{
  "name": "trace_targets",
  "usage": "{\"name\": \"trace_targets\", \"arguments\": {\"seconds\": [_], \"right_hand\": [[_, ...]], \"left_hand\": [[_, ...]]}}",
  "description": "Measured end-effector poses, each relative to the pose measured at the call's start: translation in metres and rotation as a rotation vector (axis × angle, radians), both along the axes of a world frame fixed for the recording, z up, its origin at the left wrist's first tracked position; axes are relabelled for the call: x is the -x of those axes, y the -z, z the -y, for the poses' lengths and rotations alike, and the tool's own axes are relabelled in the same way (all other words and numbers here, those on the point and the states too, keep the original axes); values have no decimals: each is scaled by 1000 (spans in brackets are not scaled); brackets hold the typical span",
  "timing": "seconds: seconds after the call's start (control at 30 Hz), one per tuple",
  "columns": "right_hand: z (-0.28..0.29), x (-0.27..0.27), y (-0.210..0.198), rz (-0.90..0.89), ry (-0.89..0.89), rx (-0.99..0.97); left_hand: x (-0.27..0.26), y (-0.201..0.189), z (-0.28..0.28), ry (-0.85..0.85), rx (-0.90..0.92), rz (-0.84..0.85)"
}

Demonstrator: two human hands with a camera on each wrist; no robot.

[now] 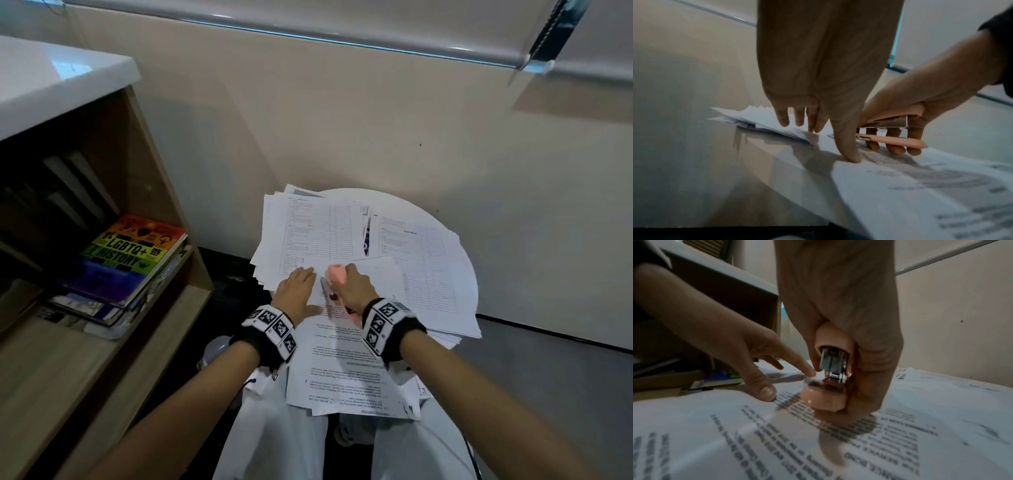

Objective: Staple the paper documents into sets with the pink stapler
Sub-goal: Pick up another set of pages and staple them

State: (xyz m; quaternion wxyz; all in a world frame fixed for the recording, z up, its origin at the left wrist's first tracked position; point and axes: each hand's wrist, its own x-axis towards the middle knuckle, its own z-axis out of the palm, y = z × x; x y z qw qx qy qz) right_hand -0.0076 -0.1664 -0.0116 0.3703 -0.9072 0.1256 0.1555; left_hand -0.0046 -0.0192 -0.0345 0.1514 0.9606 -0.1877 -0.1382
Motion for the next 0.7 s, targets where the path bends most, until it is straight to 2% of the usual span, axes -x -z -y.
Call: {"name": "trace_targets", "arguments": {"seconds": [0.2, 0.43, 0.63, 0.7], "right_hand": [[-8, -9, 14, 73, -52, 158], [-16, -14, 17, 118, -81, 221], [-25, -16, 18, 103, 33, 200], [-26, -15, 20, 140, -13, 240]], "left_hand": [[-6, 14, -4, 51, 29, -29], [-7, 16, -4, 78, 45, 14], [-7, 15, -2, 72, 62, 35], [-7, 16, -3, 93, 60, 30]]}}
